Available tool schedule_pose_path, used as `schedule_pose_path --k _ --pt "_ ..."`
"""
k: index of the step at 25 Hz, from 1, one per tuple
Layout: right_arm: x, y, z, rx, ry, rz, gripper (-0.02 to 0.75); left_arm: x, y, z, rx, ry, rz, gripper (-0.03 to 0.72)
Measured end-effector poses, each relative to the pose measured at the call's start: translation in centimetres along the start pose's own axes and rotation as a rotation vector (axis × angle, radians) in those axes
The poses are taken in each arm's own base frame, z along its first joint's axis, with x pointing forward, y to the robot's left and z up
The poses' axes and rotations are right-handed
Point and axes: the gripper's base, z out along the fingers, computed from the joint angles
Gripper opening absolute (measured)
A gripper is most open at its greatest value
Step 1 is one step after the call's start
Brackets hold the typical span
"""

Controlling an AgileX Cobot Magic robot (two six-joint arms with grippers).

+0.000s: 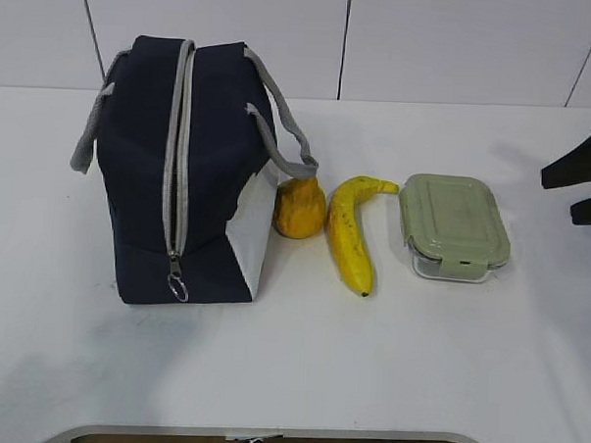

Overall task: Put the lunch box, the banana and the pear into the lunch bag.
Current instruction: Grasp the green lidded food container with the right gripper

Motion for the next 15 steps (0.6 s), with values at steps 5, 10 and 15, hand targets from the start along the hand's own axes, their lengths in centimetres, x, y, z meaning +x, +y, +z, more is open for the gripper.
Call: schedule_pose_path --k 5,10,15 --pt "-0.6 -1.8 1.4 -0.012 0.025 0.027 0.592 0.0 0.0 0.0 0.0 0.0 0.0 0.306" --pt "-1.2 -2.9 2.6 -0.052 0.016 0.057 0.592 0.0 0.0 0.0 0.0 0.0 0.0 0.306" --pt "-2.2 -3.9 3.5 -0.079 -0.003 0.065 0.592 0.0 0.0 0.0 0.0 0.0 0.0 0.306"
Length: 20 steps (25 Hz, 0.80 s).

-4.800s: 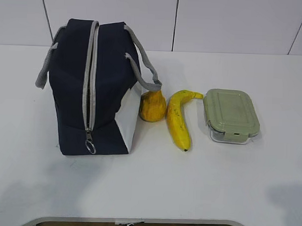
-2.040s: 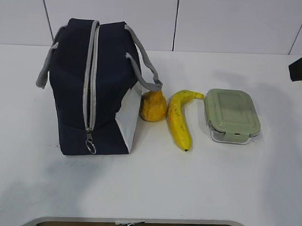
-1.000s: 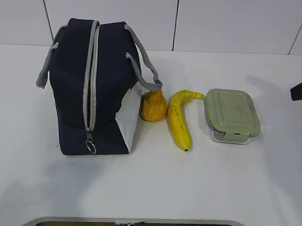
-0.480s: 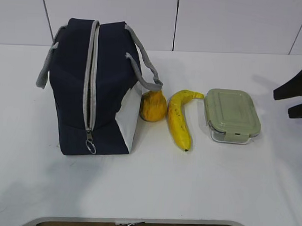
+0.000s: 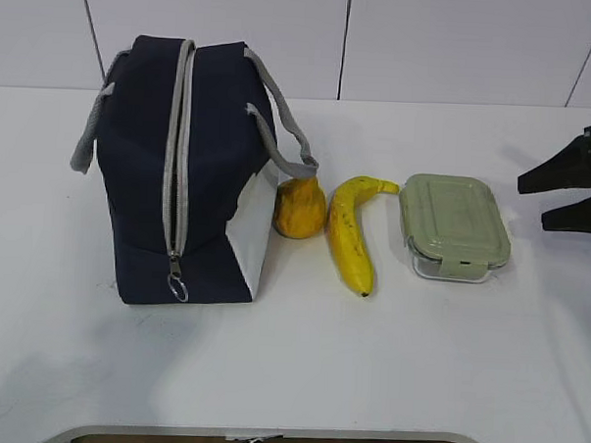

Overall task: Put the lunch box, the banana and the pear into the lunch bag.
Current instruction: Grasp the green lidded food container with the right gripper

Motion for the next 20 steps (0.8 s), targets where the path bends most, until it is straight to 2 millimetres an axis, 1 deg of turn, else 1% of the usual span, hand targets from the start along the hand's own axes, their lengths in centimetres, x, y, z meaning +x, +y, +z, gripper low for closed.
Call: schedule_pose_path --k 4,7,9,13,15,20 --pt "-0.1 -1.0 0.8 -0.014 0.006 0.012 0.592 0.0 0.0 0.0 0.0 0.0 0.0 0.306" --pt "-0.2 -1.2 1.9 -0.028 0.019 0.002 0.592 0.0 0.0 0.0 0.0 0.0 0.0 0.306" --pt "0.0 -0.9 3.2 -0.037 0.05 -0.033 0.592 0.0 0.0 0.0 0.0 0.0 0.0 0.306" --pt "0.2 0.3 4.7 -0.05 0.083 -0.106 0.592 0.0 0.0 0.0 0.0 0.0 0.0 0.306" --pt "0.3 0.5 5.2 -0.055 0.093 -0.113 0.592 0.0 0.0 0.0 0.0 0.0 0.0 0.306" --pt "0.3 0.5 5.4 -0.056 0.097 -0.118 0.592 0.0 0.0 0.0 0.0 0.0 0.0 0.306"
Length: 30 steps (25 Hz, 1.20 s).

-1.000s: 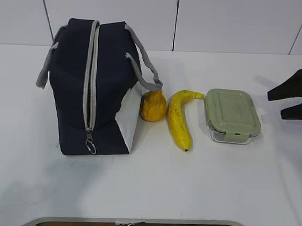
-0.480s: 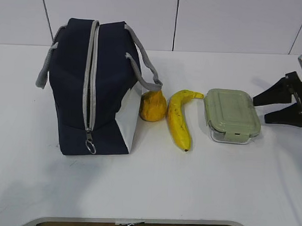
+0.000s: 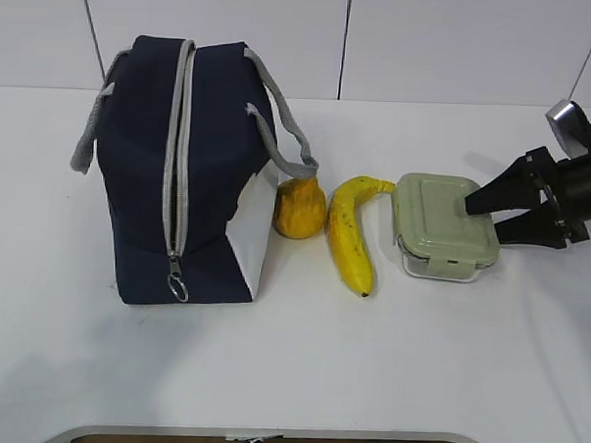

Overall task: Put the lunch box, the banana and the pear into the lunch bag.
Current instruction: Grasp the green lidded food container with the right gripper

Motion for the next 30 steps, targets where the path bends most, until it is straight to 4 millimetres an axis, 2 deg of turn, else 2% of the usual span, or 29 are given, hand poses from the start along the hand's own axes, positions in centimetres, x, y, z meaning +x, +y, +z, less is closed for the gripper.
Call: schedule_pose_path --k 10,18,30 --pt "0.0 -0.7 0.5 -0.006 0.005 0.002 0.581 0.0 0.0 0.0 0.0 0.0 0.0 0.306" --pt "-1.1 -1.4 1.1 -0.051 -0.052 0.035 0.581 0.0 0.0 0.0 0.0 0.0 0.0 0.306" --pt "-0.8 -2.1 1.5 -0.031 -0.016 0.024 0.581 0.0 0.0 0.0 0.0 0.0 0.0 0.306"
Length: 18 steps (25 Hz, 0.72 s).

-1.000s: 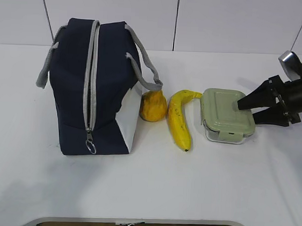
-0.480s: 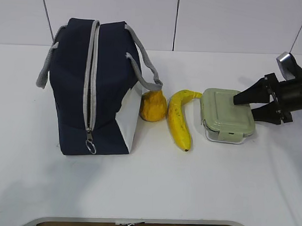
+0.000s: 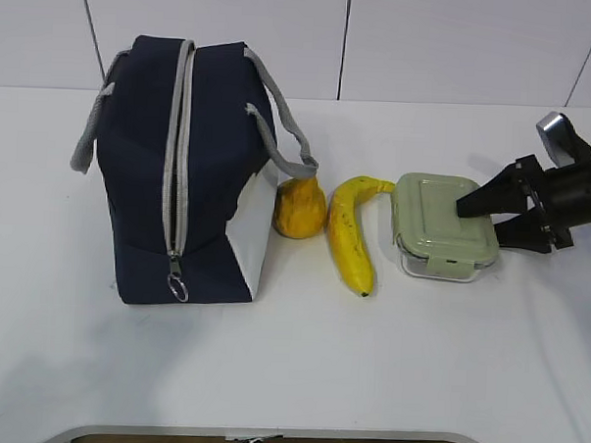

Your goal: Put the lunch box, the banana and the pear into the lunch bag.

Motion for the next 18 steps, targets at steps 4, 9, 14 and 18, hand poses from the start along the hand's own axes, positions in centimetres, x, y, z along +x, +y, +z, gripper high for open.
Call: schedule_pose_path --k 4,9,14,18 --pt "0.01 0.01 0.0 -0.001 0.001 0.0 0.557 0.0 0.0 0.0 0.0 0.0 0.0 0.306" --pt "0.03 0.1 0.01 -0.013 0.003 0.003 0.442 0.0 0.0 0.0 0.0 0.0 0.0 0.306" --pt "0.02 0.13 0.01 -0.017 0.002 0.011 0.4 0.0 0.0 0.0 0.0 0.0 0.0 0.306" --pt "0.02 0.16 0.01 -0.02 0.002 0.014 0.384 0.0 0.0 0.0 0.0 0.0 0.0 0.306"
